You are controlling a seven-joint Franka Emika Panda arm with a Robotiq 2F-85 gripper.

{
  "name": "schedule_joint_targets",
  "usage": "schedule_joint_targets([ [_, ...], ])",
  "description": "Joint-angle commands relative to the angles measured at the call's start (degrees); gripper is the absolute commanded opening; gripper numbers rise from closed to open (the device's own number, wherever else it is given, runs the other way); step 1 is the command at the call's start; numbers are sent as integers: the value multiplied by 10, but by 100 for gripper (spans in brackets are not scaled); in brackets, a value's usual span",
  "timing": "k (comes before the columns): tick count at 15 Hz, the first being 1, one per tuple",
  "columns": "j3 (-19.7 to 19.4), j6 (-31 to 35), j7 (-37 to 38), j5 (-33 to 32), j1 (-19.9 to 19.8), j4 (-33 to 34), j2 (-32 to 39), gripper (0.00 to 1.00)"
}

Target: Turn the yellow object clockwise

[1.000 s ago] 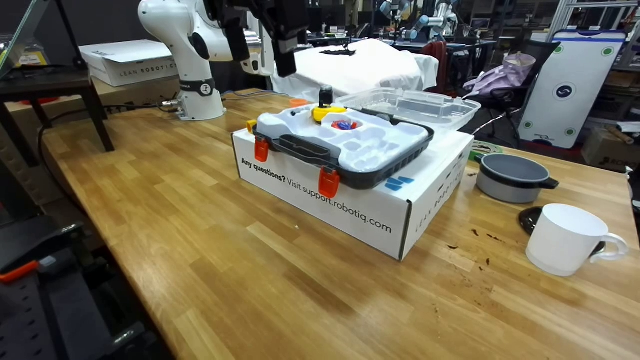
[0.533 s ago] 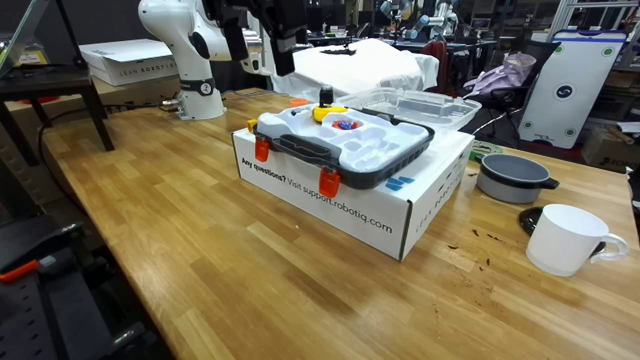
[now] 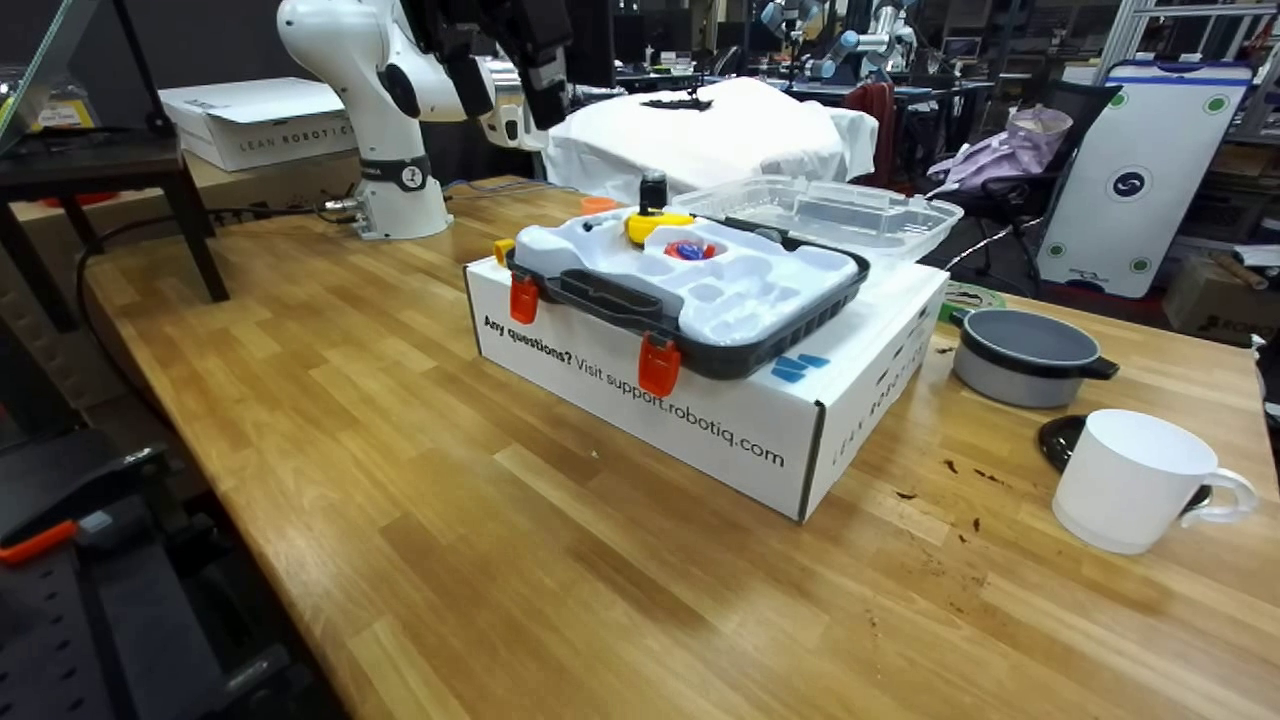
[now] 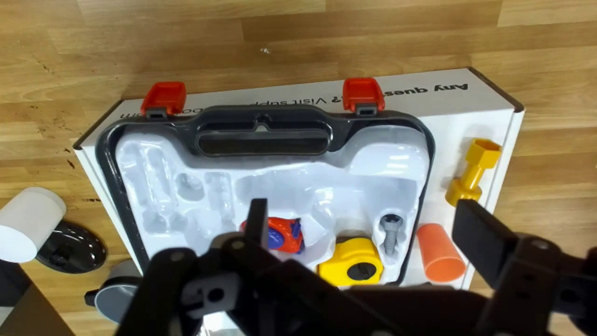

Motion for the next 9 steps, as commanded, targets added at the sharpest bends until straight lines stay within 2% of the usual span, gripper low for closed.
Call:
schedule_joint_targets([
  [1, 15, 12, 27, -14, -3, 5, 13, 100],
  [3, 27, 24, 56, -27, -7, 15, 34, 100],
  [9, 27, 25, 56, -28, -13, 19, 38, 100],
])
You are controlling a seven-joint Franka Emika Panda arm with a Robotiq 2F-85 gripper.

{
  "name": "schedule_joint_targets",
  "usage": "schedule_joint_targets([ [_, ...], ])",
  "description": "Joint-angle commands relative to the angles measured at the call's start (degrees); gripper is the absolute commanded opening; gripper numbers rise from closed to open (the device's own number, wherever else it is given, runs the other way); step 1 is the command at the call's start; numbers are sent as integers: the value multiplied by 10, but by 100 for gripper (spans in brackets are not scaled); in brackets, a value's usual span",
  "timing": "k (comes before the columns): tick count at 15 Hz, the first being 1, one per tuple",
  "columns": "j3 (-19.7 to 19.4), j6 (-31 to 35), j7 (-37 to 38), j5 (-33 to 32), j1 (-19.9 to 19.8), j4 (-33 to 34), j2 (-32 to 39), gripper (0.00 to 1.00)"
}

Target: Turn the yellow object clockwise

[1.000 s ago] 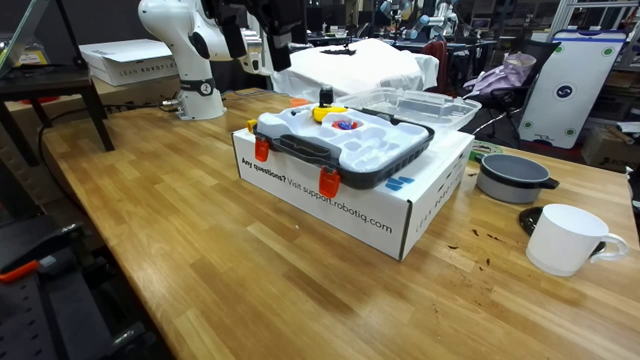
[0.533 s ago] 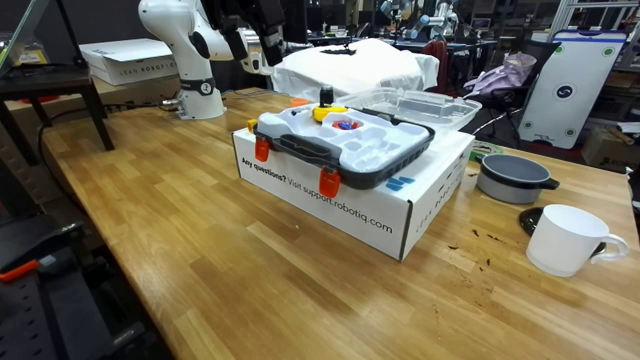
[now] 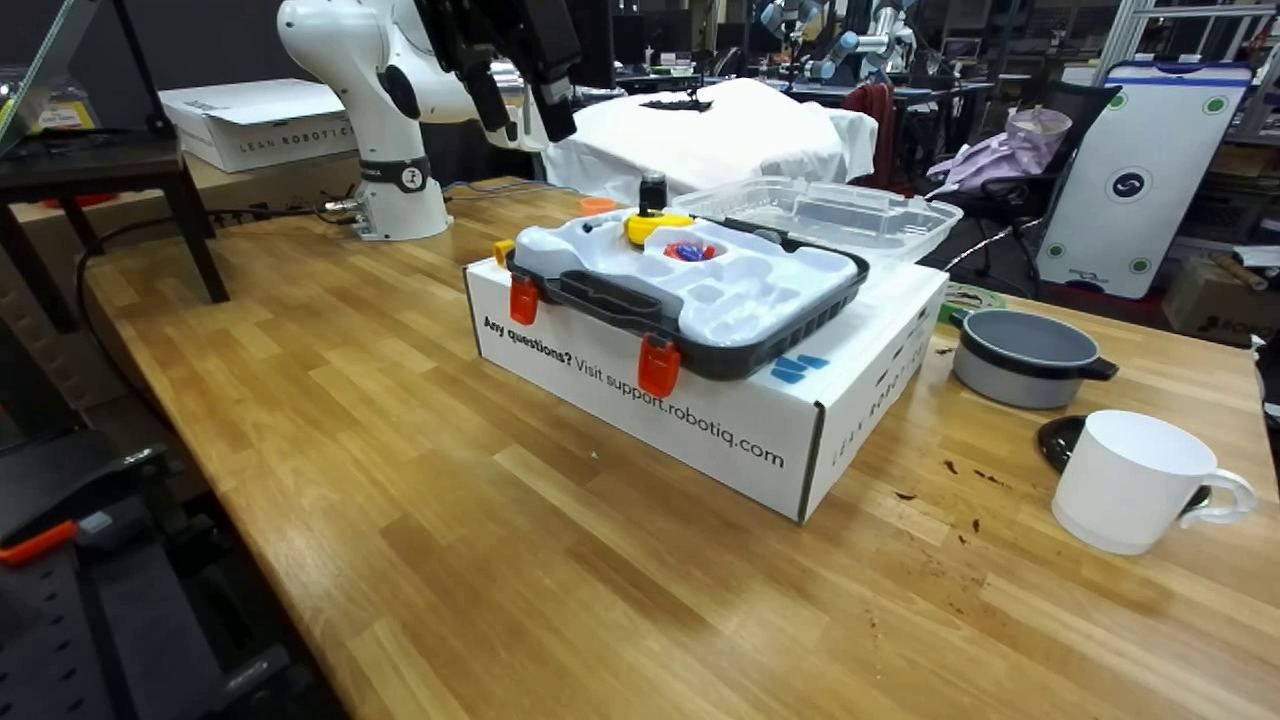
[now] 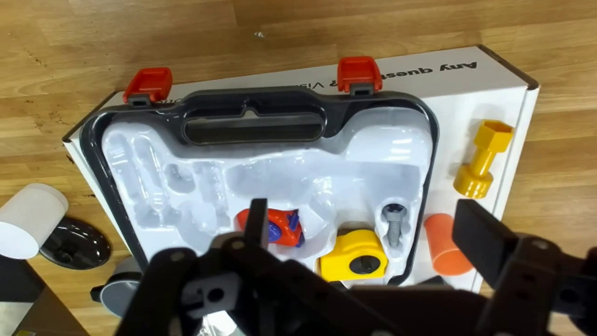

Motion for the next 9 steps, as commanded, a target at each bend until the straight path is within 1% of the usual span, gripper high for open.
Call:
schedule_joint_targets([
  [1, -2, 0, -2, 8, 3, 0, -1, 100],
  [3, 3, -11, 12, 19, 8, 8, 4, 100],
  [4, 12, -12, 34, 7, 3, 13, 8, 100],
  [6, 28, -25, 66, 1, 5, 27, 15, 100],
  [9, 72, -30, 141, -62, -6, 53, 31, 100],
])
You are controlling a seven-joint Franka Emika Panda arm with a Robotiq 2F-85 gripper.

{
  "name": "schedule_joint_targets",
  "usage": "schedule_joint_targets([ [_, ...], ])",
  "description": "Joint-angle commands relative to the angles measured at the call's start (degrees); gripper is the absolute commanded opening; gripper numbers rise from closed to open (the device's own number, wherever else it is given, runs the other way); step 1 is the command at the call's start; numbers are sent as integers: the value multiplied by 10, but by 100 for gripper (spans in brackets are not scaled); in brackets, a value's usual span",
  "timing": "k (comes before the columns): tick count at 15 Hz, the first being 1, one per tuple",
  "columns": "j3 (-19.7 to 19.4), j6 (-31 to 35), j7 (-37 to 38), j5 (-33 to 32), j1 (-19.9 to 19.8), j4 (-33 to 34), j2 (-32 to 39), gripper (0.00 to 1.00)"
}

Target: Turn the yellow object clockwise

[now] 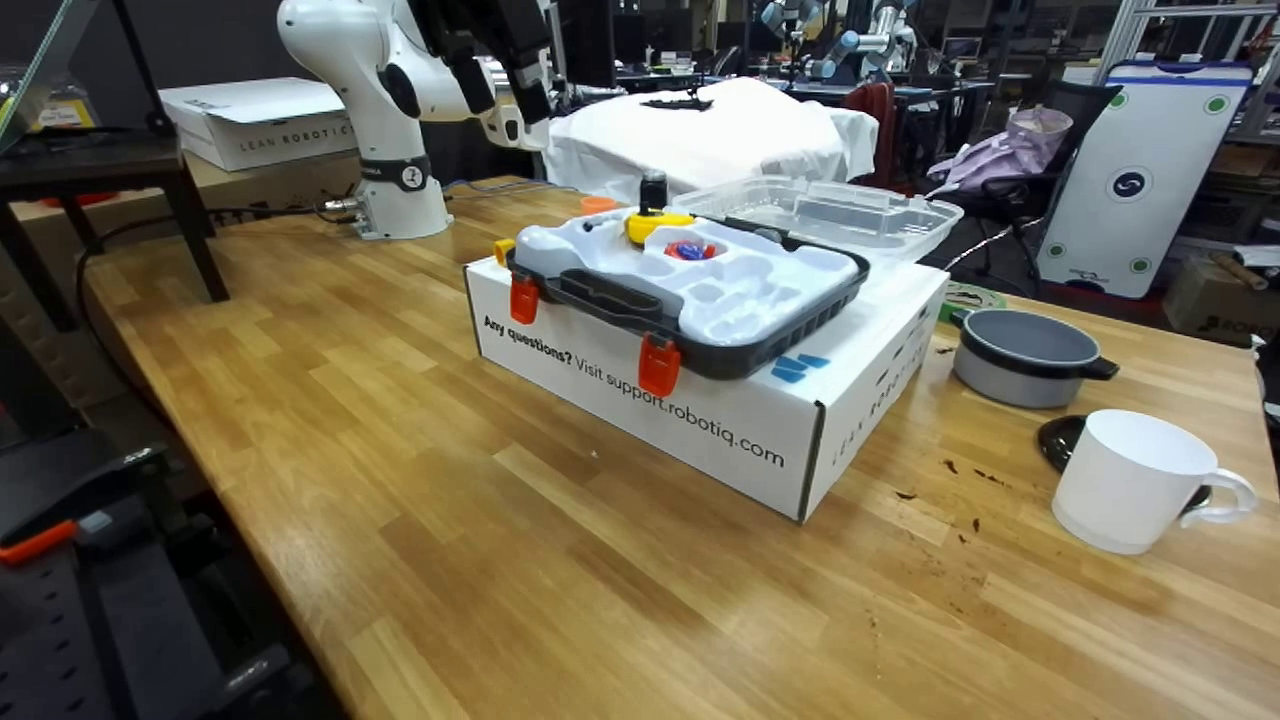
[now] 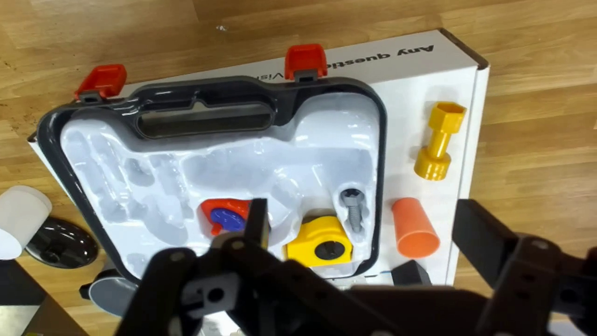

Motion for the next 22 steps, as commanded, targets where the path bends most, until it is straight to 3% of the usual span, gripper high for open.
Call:
schedule_joint_targets([
  [1, 45, -29, 85, -76, -17, 43, 33, 100],
  [4, 73, -53, 172, -152, -10, 83, 73, 100],
  [8, 72, -91, 252, -204, 26, 142, 136, 100],
  [13, 43, -78, 246, -178, 65, 152, 162, 100],
  [22, 34, -70, 238, -163, 72, 159, 171, 100],
])
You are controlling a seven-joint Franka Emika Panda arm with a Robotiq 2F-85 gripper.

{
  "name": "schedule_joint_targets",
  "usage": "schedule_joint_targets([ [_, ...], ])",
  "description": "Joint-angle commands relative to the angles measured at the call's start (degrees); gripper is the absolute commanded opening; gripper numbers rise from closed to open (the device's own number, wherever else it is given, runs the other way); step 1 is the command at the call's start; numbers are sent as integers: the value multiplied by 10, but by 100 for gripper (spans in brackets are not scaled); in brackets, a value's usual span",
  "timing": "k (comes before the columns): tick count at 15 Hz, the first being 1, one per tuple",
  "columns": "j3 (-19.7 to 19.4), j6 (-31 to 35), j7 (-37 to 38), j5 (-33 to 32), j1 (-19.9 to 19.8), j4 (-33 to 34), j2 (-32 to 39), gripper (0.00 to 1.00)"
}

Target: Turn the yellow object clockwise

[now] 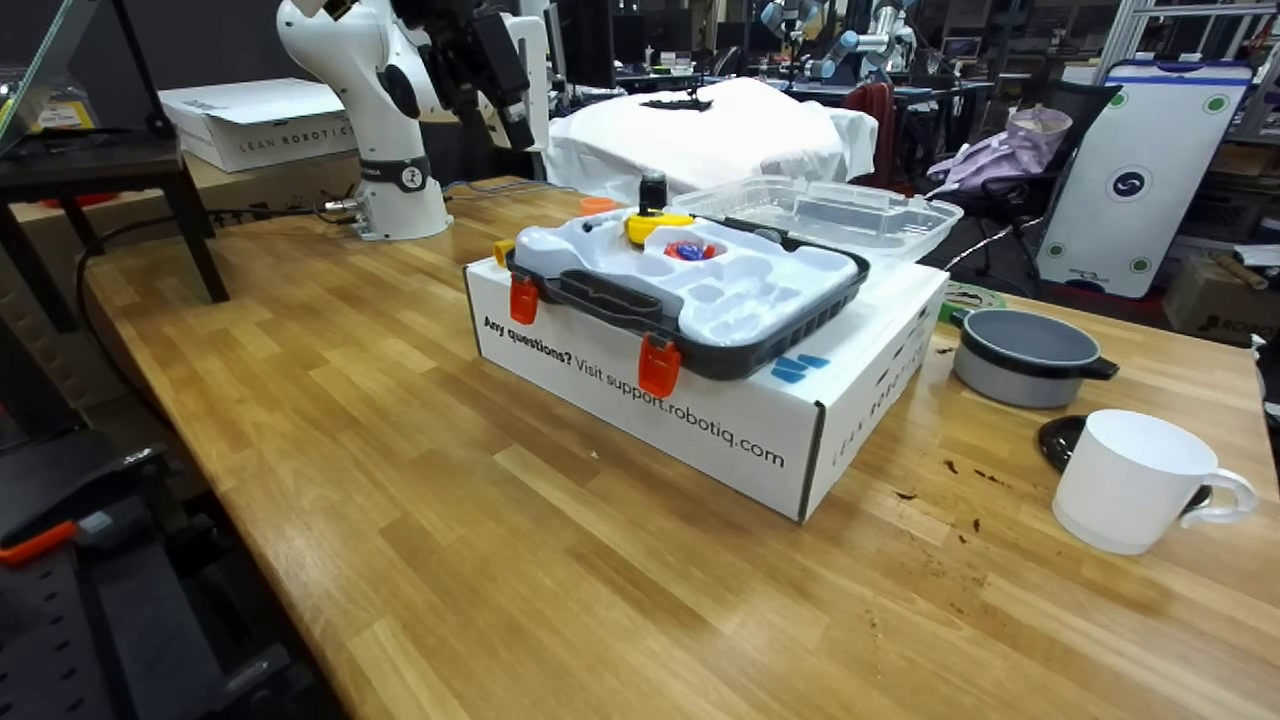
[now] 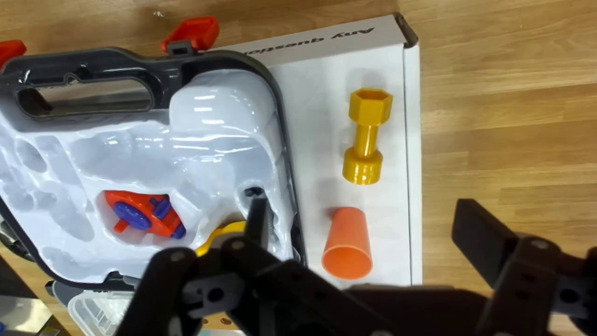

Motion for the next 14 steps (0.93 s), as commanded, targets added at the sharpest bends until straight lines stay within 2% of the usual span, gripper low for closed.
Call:
schedule_joint_targets([
  [1, -22, 10, -24, 38, 20, 1, 3, 100],
  [6, -25, -8, -66, 130, 29, 11, 21, 100],
  [14, -50, -16, -58, 99, 58, 58, 89, 100],
])
